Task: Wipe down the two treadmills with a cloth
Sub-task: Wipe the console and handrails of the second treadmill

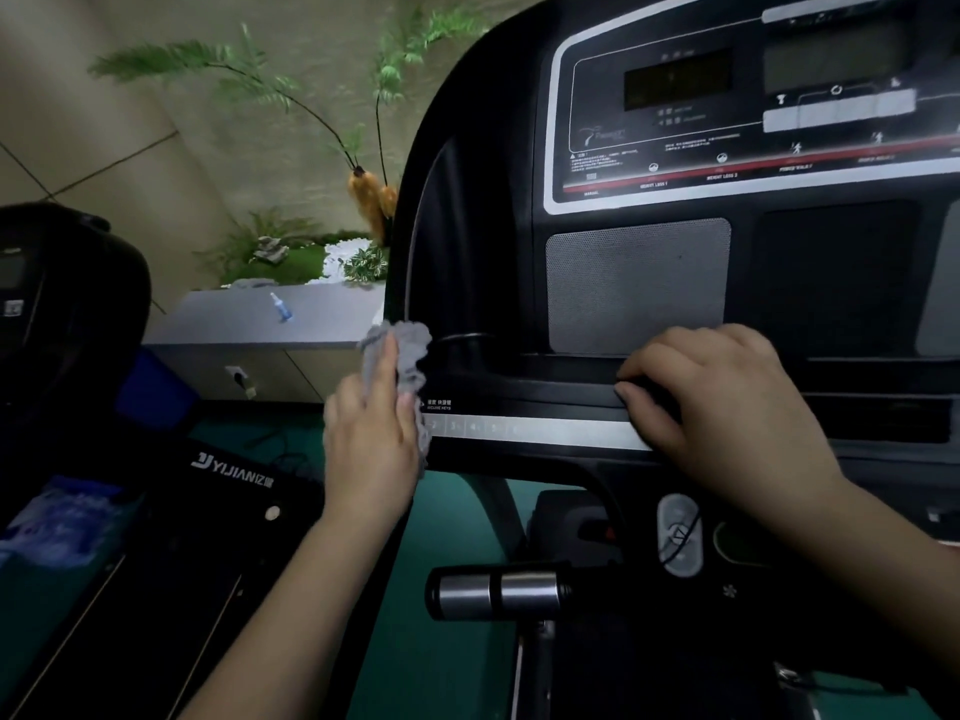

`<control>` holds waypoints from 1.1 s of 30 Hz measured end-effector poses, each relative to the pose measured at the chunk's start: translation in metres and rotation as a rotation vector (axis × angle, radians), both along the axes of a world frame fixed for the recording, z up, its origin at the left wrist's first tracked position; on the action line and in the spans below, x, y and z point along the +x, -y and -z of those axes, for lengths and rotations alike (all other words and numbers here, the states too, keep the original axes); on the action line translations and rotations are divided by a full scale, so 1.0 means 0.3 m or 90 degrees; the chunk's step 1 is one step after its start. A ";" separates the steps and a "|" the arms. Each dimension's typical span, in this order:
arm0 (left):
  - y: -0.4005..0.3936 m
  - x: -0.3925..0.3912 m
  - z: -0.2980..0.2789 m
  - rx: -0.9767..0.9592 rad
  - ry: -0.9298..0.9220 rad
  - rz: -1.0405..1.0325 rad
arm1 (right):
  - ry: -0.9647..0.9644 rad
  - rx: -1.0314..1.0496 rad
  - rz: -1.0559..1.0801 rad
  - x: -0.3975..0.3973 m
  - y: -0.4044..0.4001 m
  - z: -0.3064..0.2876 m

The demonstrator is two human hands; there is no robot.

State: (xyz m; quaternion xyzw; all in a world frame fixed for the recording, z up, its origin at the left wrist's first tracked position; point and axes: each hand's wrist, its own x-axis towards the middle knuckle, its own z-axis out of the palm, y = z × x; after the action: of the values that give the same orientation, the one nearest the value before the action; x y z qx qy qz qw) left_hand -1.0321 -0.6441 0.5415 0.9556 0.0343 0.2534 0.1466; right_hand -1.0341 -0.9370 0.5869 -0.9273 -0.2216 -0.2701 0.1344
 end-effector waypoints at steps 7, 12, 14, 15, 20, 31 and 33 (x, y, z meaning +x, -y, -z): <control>0.062 0.051 -0.046 -0.104 -0.019 -0.076 | 0.005 0.004 -0.005 -0.001 -0.002 -0.001; 0.075 0.178 -0.142 -0.197 -0.050 -0.035 | 0.007 -0.002 0.009 0.001 -0.005 0.000; 0.070 0.152 -0.119 -0.189 -0.032 -0.037 | 0.005 0.003 0.015 -0.003 -0.006 -0.001; 0.070 0.132 -0.104 -0.169 -0.018 -0.040 | 0.003 0.004 0.017 -0.005 -0.007 -0.002; 0.109 0.077 -0.076 -0.116 -0.002 -0.095 | -0.010 0.005 0.033 -0.010 -0.016 -0.011; 0.231 -0.073 -0.018 -0.021 0.074 0.080 | 0.062 0.133 0.034 -0.047 -0.005 -0.027; 0.230 -0.069 -0.042 -0.003 0.063 0.125 | 0.059 0.162 0.028 -0.062 0.007 -0.044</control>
State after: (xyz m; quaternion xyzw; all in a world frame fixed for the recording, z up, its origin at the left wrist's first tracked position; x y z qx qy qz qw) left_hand -1.0527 -0.7131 0.5540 0.9403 -0.0659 0.2847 0.1744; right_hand -1.0526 -0.9390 0.6001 -0.8939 -0.1710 -0.3413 0.2350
